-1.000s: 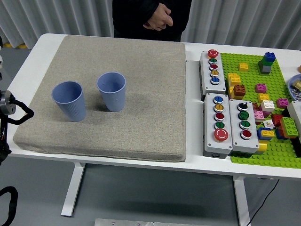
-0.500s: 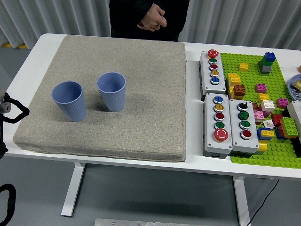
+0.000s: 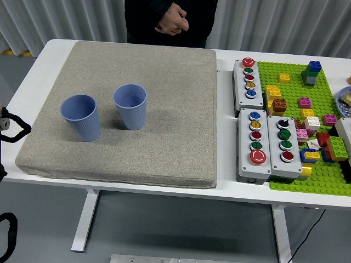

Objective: Pick cup pour cup place

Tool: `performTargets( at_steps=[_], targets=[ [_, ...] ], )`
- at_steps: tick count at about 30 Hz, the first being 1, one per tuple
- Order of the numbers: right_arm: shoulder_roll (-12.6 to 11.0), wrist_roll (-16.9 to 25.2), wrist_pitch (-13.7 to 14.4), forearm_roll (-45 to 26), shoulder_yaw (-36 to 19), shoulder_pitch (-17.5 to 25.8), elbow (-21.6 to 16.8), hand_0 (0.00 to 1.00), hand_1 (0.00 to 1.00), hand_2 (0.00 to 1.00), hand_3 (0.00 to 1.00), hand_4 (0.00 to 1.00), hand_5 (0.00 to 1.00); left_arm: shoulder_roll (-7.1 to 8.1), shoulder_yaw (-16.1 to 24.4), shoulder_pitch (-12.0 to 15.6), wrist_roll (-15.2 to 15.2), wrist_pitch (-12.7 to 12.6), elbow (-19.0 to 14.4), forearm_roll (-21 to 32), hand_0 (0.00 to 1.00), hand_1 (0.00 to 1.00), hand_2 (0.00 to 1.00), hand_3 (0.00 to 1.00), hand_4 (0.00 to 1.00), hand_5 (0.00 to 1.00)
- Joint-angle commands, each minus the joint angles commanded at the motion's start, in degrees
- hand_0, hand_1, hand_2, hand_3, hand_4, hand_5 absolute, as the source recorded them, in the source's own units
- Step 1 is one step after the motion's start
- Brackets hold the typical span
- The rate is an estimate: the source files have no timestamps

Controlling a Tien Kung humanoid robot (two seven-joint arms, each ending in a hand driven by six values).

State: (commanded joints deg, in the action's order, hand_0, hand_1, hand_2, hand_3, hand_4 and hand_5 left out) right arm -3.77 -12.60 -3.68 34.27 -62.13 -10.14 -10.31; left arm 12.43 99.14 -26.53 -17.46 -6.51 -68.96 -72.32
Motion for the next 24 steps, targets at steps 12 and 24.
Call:
performTargets(
  at_steps=[12,24],
  targets=[
    [0.2,-0.2,0.0,0.1,0.4,0.7,0.0,0.679,0.673,0.684,0.639,0.428,0.165,0.04,-0.6,0.6,0.1,0.0,-0.3,0.0,0.841,0.839,0.937,0.925,0.882,0.998],
    [0.0,-0.5,-0.1,-0.1,0.3,0.6,0.0,0.680,0.673,0.683,0.639,0.428,0.164,0.06,-0.4,0.4,-0.1,-0.3,-0.5,0.0,0.841,0.839,0.937,0.925,0.882,0.998]
  ],
)
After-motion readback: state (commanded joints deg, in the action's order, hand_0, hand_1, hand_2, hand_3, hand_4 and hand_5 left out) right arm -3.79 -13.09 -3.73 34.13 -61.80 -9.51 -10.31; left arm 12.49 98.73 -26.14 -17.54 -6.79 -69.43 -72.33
